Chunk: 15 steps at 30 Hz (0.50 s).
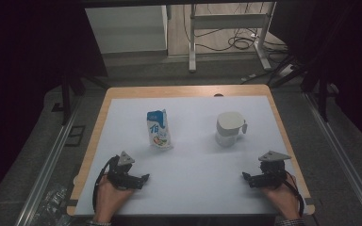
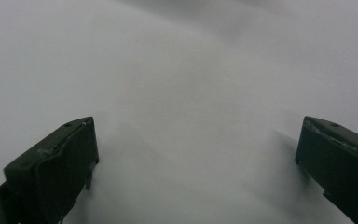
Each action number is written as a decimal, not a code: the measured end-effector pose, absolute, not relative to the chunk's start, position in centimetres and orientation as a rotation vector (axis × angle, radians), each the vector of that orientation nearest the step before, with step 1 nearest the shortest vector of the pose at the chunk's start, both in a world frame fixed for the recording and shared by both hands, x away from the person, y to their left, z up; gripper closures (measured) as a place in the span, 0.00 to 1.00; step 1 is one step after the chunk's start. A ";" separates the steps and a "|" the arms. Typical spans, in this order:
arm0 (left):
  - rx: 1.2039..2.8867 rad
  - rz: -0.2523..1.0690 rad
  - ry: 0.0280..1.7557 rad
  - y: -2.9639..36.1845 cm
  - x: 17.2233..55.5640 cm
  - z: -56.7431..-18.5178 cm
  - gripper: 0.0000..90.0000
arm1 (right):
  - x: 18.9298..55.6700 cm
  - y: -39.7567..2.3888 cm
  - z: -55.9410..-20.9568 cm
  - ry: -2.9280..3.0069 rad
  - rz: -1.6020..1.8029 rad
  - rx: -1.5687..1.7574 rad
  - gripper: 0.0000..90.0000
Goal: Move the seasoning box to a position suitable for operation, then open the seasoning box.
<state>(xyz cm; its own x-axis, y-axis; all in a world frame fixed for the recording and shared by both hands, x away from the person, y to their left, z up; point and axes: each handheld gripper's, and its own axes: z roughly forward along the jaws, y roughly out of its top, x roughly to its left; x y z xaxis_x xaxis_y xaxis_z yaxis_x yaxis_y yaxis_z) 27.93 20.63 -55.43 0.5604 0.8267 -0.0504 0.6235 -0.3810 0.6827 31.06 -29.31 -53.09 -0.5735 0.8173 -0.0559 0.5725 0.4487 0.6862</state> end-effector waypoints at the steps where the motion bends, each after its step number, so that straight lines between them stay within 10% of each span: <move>1: 2.129 0.396 1.158 20.6 27.9 -55.4 0.00 | 31.1 -29.3 -53.1 2.325 0.887 1.176 0.00; 15: 2.129 0.398 1.151 20.7 27.9 -55.5 0.00 | 31.1 -29.3 -53.1 2.325 0.885 1.177 0.00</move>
<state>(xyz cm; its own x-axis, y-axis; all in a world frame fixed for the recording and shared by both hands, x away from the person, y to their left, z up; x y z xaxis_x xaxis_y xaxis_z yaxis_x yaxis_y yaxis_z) 27.91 20.71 -55.47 0.5630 0.8250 -0.0486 0.6186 -0.3816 0.6868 31.06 -29.31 -53.08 -0.5727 0.8178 -0.0559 0.5734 0.4485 0.6856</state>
